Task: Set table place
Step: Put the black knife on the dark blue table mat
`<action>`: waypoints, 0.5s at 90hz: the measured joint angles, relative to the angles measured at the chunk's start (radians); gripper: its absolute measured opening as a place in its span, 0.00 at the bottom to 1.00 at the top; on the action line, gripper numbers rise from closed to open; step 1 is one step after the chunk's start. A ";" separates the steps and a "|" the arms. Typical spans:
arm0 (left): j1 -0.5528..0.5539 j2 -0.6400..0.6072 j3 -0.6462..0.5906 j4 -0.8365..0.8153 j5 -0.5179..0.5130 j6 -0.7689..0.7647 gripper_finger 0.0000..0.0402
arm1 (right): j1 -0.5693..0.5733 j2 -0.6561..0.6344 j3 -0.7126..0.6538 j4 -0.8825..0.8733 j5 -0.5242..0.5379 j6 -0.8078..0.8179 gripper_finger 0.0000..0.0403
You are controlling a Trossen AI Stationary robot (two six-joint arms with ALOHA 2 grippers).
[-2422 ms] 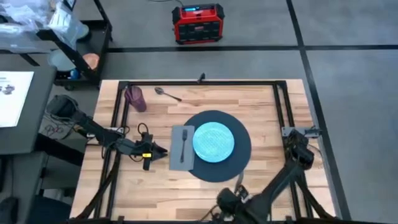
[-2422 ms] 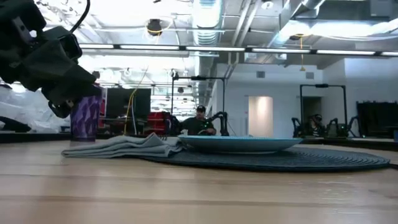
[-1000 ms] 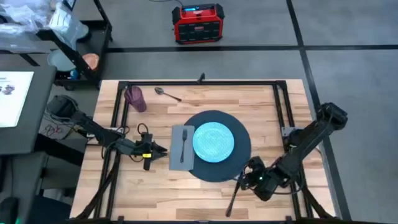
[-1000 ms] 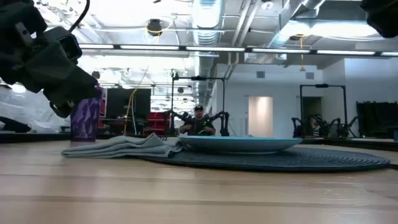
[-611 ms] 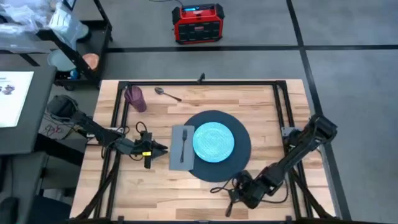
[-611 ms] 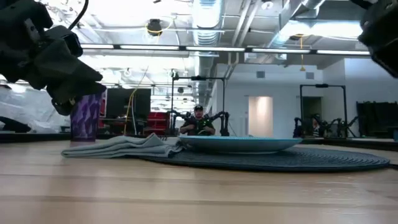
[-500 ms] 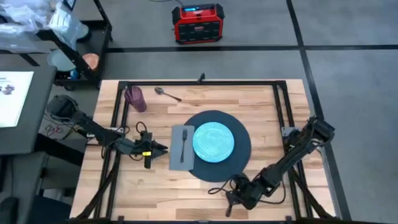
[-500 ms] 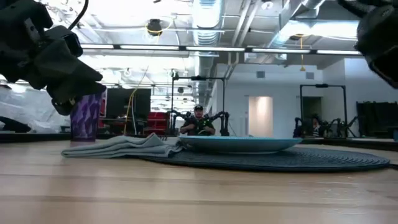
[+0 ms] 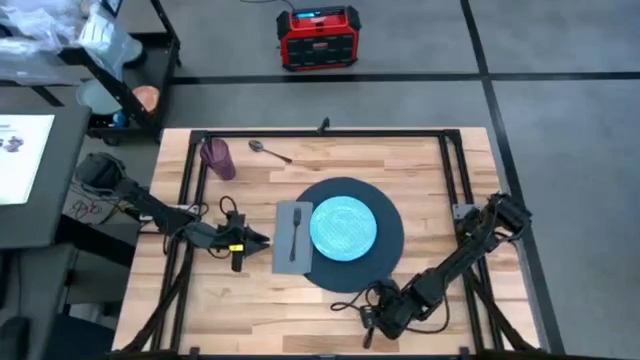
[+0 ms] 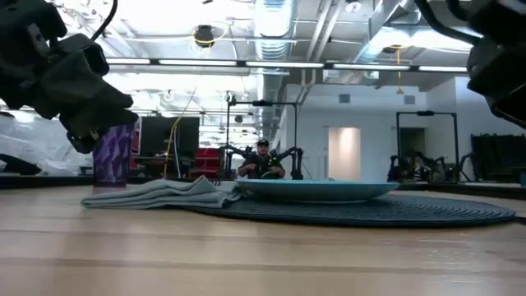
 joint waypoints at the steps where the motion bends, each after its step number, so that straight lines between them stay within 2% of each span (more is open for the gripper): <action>1: 0.000 0.000 0.000 0.000 0.000 0.001 0.23 | -0.001 0.000 0.000 0.001 0.000 0.000 0.28; 19: 0.000 0.000 0.000 -0.011 0.000 0.014 0.23 | -0.029 0.000 0.000 0.008 -0.007 0.002 0.28; 32: 0.000 0.000 0.000 -0.042 -0.002 0.011 0.23 | -0.049 0.023 0.001 -0.018 -0.099 0.003 0.28; 45: 0.000 0.000 0.000 -0.040 -0.003 0.013 0.23 | -0.057 0.076 0.005 0.029 -0.167 0.000 0.28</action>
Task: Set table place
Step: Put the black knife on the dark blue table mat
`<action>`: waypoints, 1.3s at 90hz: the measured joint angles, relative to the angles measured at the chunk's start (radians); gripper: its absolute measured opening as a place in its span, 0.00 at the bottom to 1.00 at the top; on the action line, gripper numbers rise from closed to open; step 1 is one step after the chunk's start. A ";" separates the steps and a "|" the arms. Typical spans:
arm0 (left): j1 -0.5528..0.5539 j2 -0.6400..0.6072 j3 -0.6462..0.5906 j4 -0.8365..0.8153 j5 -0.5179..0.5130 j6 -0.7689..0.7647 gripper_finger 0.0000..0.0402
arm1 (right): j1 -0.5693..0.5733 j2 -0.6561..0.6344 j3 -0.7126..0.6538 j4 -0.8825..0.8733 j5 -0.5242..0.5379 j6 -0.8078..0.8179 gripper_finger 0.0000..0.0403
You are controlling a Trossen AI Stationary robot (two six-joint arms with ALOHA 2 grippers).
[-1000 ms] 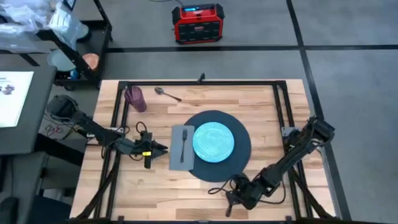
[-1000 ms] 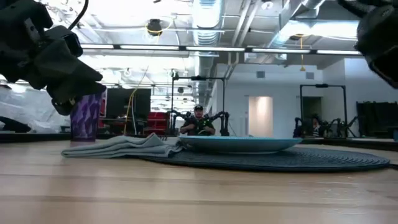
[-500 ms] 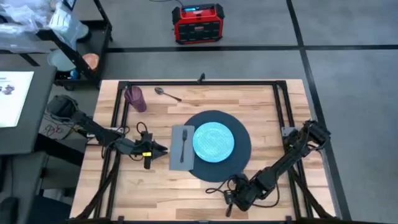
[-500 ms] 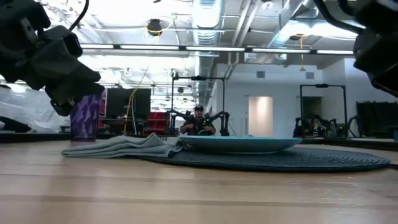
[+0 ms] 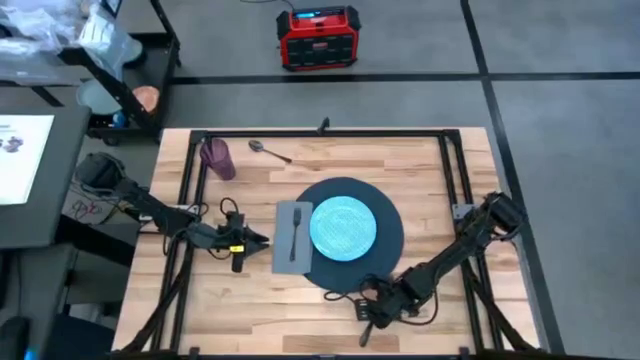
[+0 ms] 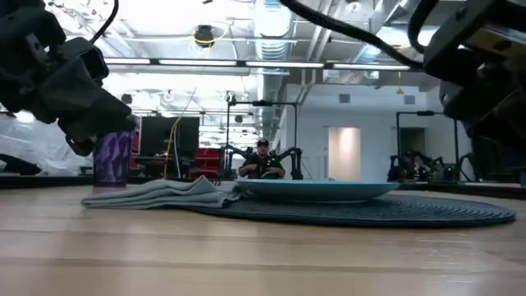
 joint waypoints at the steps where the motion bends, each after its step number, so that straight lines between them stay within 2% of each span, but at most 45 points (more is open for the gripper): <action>1: 0.000 0.000 0.000 0.000 0.000 0.000 0.23 | 0.000 0.003 0.001 0.003 -0.002 -0.001 0.28; 15: 0.000 0.000 0.000 0.000 0.000 0.000 0.23 | -0.006 0.028 0.033 -0.033 -0.025 -0.056 0.24; 41: 0.000 0.000 0.000 0.002 0.000 -0.004 0.23 | -0.001 0.011 0.060 -0.109 -0.008 -0.143 0.01; 69: 0.000 0.000 0.000 0.002 0.000 -0.013 0.23 | 0.026 0.010 0.058 -0.133 -0.002 -0.131 0.00; 85: 0.000 0.000 0.000 0.002 0.000 -0.014 0.23 | 0.061 0.006 0.058 -0.158 0.029 -0.068 0.00; 94: 0.000 0.000 0.000 0.002 0.001 -0.014 0.23 | 0.092 -0.009 0.057 -0.215 0.031 -0.010 0.00; 117: 0.000 0.000 0.000 0.002 0.004 -0.015 0.23 | 0.181 -0.110 0.047 -0.454 0.112 0.172 0.00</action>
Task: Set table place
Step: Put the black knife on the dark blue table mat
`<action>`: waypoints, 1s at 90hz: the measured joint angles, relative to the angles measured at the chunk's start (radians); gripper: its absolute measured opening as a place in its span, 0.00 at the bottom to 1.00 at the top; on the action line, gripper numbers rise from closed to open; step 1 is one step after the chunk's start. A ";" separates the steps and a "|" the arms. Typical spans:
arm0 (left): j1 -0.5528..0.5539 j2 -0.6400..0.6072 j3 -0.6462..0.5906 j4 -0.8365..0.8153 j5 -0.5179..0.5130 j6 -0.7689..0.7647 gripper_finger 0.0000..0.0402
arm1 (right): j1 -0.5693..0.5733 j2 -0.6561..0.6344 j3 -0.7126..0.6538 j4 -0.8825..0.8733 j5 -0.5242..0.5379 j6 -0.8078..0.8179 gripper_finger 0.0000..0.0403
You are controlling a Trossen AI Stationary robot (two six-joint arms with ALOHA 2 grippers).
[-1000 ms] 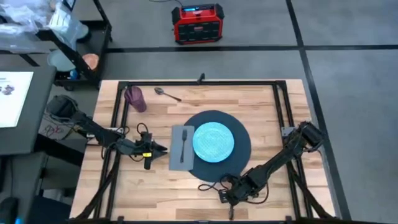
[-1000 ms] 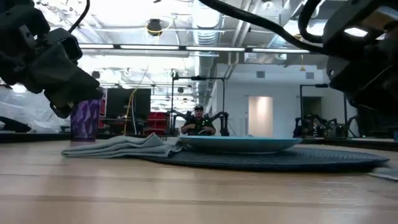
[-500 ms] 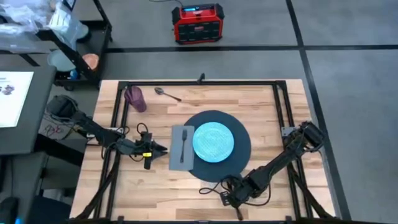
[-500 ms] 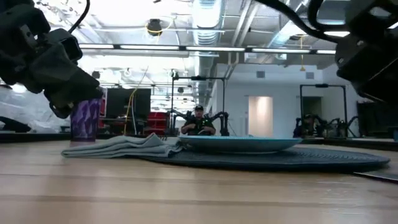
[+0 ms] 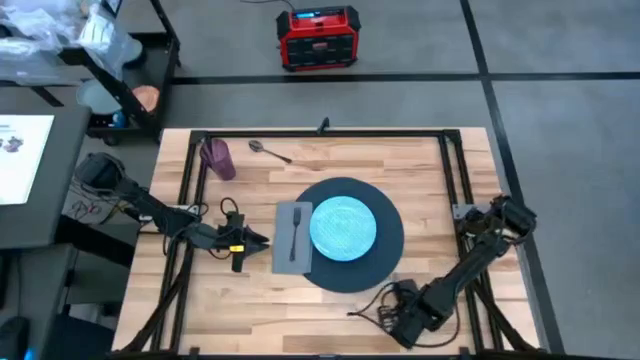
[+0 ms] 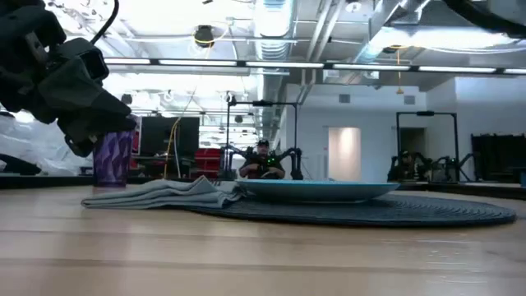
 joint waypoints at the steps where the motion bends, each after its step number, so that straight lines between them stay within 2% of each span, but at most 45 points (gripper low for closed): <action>1: 0.000 0.000 0.000 0.000 0.000 0.000 0.23 | 0.002 -0.005 0.000 -0.006 0.000 0.001 0.00; 27: 0.000 0.000 0.000 -0.002 0.000 -0.004 0.23 | -0.020 -0.109 0.004 -0.150 0.043 0.003 0.00; 44: 0.000 0.000 0.000 -0.002 0.000 -0.001 0.23 | -0.007 -0.116 0.005 -0.124 0.048 -0.041 0.00; 61: 0.000 0.000 0.000 -0.002 0.000 -0.002 0.23 | 0.034 -0.077 0.006 0.006 0.062 -0.135 0.00; 90: 0.000 0.000 0.000 0.007 0.005 -0.015 0.23 | 0.103 -0.063 0.007 0.010 0.112 -0.084 0.00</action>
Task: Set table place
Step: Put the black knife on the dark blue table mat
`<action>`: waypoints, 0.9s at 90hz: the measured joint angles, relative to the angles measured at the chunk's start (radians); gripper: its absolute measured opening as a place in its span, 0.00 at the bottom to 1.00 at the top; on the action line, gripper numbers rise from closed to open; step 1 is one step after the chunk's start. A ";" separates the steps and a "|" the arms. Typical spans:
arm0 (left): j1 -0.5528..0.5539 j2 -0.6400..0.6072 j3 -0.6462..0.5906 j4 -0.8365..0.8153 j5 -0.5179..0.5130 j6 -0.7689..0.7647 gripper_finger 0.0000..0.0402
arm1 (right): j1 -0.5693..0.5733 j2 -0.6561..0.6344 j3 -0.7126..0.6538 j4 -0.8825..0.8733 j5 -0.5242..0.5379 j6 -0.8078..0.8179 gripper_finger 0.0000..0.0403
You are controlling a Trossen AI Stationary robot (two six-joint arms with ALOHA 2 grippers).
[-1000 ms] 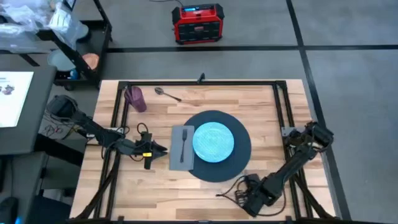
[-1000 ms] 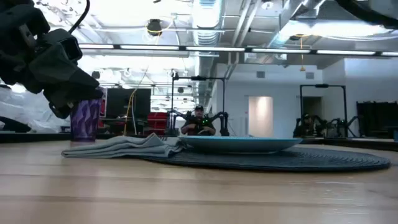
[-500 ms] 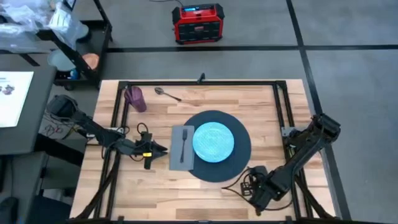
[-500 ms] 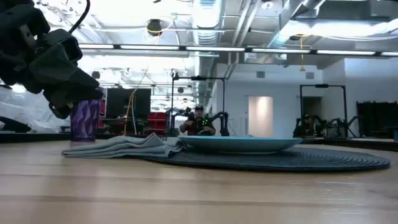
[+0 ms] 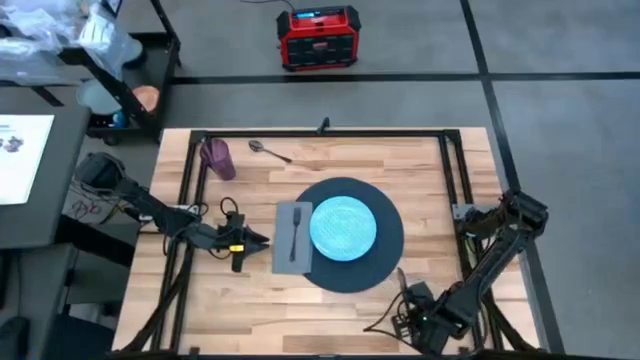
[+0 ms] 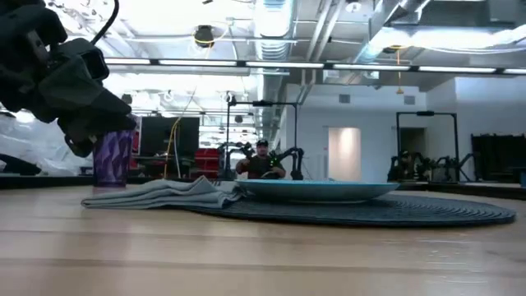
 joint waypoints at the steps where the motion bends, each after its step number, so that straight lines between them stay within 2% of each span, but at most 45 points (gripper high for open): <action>1: 0.000 0.000 0.000 0.000 0.000 0.000 0.23 | 0.000 0.000 0.000 0.000 0.000 0.000 0.00; 11: 0.000 0.000 0.000 0.000 0.000 0.000 0.23 | 0.000 0.000 0.000 -0.014 0.000 -0.009 0.03; 30: 0.000 0.000 0.000 0.001 0.002 -0.008 0.23 | -0.003 0.000 0.000 -0.087 0.001 -0.043 0.19; 43: 0.000 0.000 0.000 0.001 0.002 -0.018 0.23 | -0.004 0.000 0.000 -0.088 0.002 -0.044 0.26; 64: 0.000 0.000 0.000 0.001 0.003 -0.022 0.23 | -0.002 0.015 0.001 0.003 0.003 0.015 0.27; 81: 0.000 0.000 0.000 0.002 0.004 -0.022 0.23 | -0.009 0.115 0.004 0.129 -0.048 0.025 0.27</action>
